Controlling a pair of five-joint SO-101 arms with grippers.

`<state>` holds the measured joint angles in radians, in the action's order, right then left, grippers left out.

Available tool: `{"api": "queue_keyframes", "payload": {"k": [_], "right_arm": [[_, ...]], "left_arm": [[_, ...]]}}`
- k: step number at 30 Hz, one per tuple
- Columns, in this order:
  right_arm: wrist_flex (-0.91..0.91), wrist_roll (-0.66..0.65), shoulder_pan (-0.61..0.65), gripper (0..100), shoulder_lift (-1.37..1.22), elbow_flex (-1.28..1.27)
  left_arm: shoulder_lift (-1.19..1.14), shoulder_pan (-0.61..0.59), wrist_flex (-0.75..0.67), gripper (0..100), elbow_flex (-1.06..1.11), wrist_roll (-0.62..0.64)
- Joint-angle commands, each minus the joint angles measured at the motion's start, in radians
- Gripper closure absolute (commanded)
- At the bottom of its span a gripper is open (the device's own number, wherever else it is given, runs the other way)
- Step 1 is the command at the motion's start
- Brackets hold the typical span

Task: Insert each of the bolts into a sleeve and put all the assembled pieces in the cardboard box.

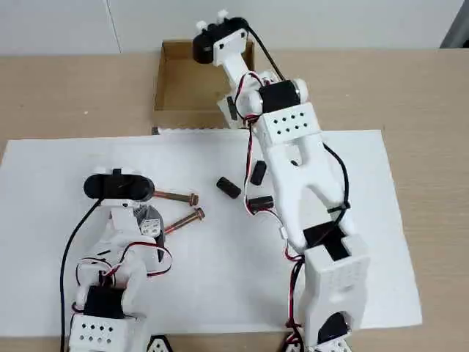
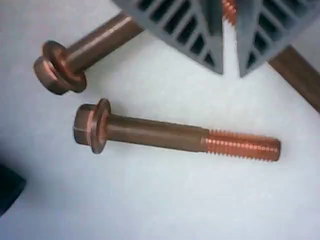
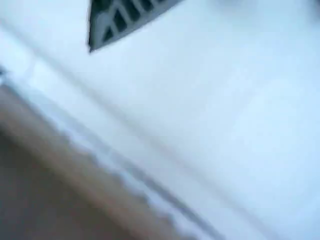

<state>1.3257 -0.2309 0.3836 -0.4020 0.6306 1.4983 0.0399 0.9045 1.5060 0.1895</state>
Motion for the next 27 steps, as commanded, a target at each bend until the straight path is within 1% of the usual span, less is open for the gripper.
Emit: {"api": "queue_keyframes", "payload": {"k": [1,6,10,14,19,27], "right_arm": [[0.119,0.074,-0.012,84.4,0.081,0.049],[0.249,0.215,-0.012,84.4,0.102,0.049],[0.332,0.359,-0.013,84.4,0.107,0.049],[0.335,0.480,-0.036,84.4,0.114,0.049],[0.338,0.618,-0.096,84.2,0.104,0.043],[0.341,0.747,-0.160,84.3,-0.010,0.043]], "left_arm": [[0.012,0.006,-0.025,100,-0.004,-0.005],[0.012,0.006,-0.025,100,-0.004,-0.005],[0.012,0.006,-0.025,100,-0.004,-0.005],[0.012,0.006,-0.025,100,-0.004,-0.005],[0.012,0.006,-0.025,100,-0.004,-0.005],[0.012,0.006,-0.025,100,-0.004,-0.003]]}}
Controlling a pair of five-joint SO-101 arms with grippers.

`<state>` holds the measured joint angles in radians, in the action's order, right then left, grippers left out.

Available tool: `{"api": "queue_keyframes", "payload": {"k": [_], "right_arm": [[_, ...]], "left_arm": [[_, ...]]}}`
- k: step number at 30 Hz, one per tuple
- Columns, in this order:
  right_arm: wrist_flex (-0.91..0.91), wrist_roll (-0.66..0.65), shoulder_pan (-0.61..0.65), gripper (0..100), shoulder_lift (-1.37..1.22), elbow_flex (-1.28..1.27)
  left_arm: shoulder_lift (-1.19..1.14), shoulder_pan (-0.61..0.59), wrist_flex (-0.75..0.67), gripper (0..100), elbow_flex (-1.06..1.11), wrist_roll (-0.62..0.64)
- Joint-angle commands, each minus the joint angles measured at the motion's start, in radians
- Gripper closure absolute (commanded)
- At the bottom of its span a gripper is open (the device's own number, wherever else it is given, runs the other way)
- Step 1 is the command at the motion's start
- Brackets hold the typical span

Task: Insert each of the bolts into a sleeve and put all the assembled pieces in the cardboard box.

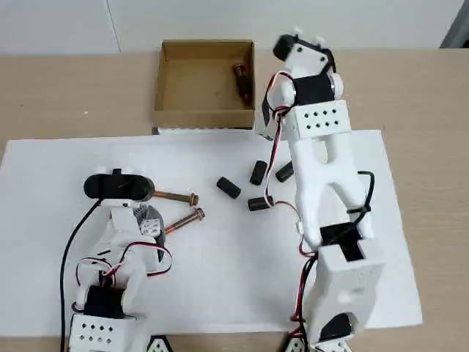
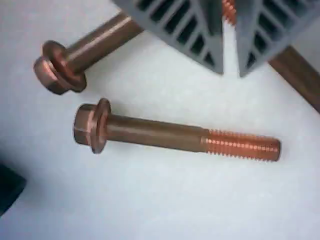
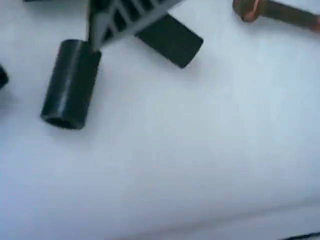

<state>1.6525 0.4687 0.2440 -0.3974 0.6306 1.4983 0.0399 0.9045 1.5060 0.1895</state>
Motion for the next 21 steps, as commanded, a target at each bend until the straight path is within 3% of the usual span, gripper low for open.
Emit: {"api": "queue_keyframes", "payload": {"k": [1,10,21], "right_arm": [[0.015,0.061,-0.022,84.3,-0.031,0.043],[0.016,0.167,-0.024,84.3,-0.131,0.043],[0.016,0.176,-0.024,84.3,-0.213,0.043]], "left_arm": [[0.012,0.006,-0.025,100,-0.004,-0.003],[0.012,0.006,-0.025,100,-0.004,-0.003],[0.012,0.006,-0.023,100,-0.004,-0.003]]}}
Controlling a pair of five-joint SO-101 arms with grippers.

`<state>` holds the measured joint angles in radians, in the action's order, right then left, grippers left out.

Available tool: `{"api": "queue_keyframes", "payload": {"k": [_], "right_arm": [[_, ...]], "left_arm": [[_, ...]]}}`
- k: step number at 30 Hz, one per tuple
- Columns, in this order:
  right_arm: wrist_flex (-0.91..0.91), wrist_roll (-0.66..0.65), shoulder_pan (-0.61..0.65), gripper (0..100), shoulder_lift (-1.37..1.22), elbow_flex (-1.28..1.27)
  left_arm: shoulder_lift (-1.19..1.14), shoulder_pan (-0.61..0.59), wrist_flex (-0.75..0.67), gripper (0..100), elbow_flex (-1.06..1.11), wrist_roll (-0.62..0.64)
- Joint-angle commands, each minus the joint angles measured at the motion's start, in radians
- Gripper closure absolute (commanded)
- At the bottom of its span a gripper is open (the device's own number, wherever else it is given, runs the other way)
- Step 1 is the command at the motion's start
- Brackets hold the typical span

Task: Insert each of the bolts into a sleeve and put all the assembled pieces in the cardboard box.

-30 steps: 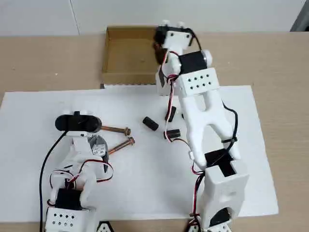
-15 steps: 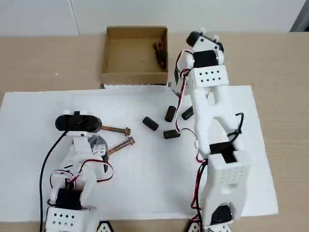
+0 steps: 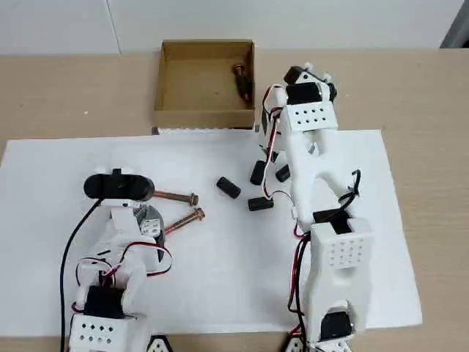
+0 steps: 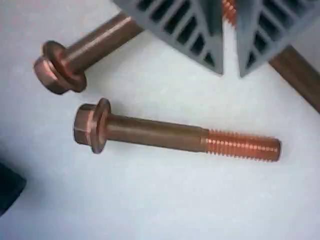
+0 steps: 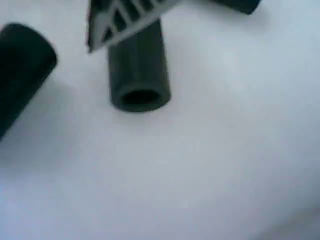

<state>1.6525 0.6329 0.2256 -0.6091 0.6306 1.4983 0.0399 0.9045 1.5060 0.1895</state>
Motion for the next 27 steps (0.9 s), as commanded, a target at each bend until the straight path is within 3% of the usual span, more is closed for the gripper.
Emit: {"api": "queue_keyframes", "payload": {"k": [1,27], "right_arm": [[0.015,0.021,-0.005,84.3,-0.008,0.043],[0.005,0.044,-0.070,84.6,-0.136,0.044]], "left_arm": [[0.012,0.006,-0.023,100,-0.004,-0.003],[0.012,0.006,-0.025,100,0.031,-0.005]]}}
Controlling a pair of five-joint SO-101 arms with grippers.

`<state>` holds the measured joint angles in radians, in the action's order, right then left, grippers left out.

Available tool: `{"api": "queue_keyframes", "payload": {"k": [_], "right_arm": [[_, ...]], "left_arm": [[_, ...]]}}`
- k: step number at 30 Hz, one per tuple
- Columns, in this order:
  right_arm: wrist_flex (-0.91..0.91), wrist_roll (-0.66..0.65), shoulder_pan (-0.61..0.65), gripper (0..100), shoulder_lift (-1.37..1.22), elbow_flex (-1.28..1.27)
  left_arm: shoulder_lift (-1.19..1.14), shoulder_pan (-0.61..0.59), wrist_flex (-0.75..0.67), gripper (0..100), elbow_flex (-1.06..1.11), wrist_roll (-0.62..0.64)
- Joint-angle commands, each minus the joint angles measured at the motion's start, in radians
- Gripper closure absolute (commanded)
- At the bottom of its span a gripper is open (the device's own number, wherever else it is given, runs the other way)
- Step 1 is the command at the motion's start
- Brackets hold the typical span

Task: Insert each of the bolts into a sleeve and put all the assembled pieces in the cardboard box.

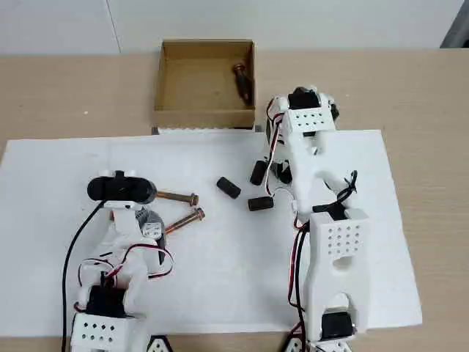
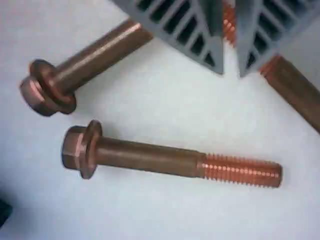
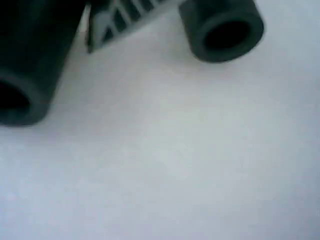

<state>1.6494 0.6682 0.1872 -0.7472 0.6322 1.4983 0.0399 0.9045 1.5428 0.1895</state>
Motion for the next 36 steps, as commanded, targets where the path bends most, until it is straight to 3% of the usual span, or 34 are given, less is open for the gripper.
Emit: {"api": "queue_keyframes", "payload": {"k": [1,5,14,28,36], "right_arm": [[0.008,0.009,-0.031,85.6,0.002,0.043],[0.004,0.005,-0.031,98.4,0.002,0.043],[0.008,0.002,-0.024,99.6,0.050,0.049],[0.018,-0.172,0.042,99.7,0.519,0.041],[0.027,-0.184,0.081,99.7,0.716,-0.038]], "left_arm": [[0.012,0.006,-0.025,100,-0.005,-0.005],[0.012,0.005,-0.025,100,-0.005,-0.005],[0.012,0.003,-0.025,100,-0.008,-0.005],[0.011,0.000,-0.018,100,-0.151,-0.003],[0.003,0.006,0.061,99,-0.298,-0.006]]}}
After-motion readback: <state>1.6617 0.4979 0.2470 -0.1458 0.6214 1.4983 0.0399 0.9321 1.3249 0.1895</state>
